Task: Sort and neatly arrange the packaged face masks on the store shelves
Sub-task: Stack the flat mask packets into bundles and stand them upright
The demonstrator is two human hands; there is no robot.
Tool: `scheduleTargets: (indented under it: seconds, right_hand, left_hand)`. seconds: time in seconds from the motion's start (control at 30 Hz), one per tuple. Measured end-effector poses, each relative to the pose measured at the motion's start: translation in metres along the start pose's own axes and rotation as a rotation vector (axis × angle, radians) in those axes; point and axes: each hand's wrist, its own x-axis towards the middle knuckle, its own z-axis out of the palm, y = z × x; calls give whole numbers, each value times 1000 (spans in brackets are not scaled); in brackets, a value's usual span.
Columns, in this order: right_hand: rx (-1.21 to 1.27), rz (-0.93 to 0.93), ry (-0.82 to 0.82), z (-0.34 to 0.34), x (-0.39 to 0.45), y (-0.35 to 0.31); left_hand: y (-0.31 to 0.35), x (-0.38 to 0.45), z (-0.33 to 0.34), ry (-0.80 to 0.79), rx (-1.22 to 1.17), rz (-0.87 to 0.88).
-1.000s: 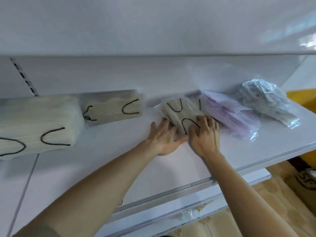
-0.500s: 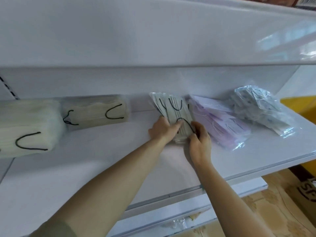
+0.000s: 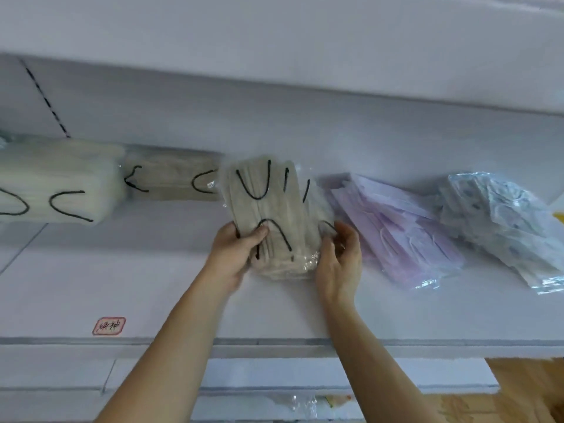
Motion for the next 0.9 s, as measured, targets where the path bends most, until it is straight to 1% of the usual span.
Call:
scheduleTargets:
  seconds: [0.1,0.23,0.3,0.37,0.4,0.47,0.5,0.53,0.57,0.63,0.67,0.73,0.8,0.9]
  right_hand:
    - [-35,-9,-25,1,0,0]
    - [-206,-119,-83,7,3,3]
    - [-322,-191,-71,11,2,8]
    - [-432,-315,-66,15,-3,13]
    - [-453,-379,-91,17,-8,11]
    - [-384,-442,-221,22,-23,-1]
    - [-321,-419,-290,25,-32,-9]
    - [-232,-349,-335,29,-42,-18]
    - [-111,-229,-343,33,-52,-27]
    - [146,36,-296,41,-69,-43]
    - [221,112,-268,45,-73,-49]
    - [320,190,-293,53,-80,-60]
    - [399,184,-353,64,-84,-73]
    - [321,-7,-303,81,-93,-91]
  left_hand:
    - [0,-25,-13,40,-10,19]
    - [24,-40,-44,86,11,34]
    - [36,-43,-59,124,-15,40]
    - [41,-44,-68,152,-25,27]
    - [42,-45,-71,159,-26,20]
    - [41,-45,-76,160,-21,21]
    - [40,-45,-79,154,-25,26]
    - [40,-46,-83,142,-36,36]
    - [40,-46,-88,118,-50,49]
    - [43,-49,-99,61,-118,65]
    - [45,-51,-105,40,-165,65]
    - [50,-55,-119,0,-228,69]
    - [55,-57,-129,-39,-246,75]
    - [62,-57,-145,-73,-287,49]
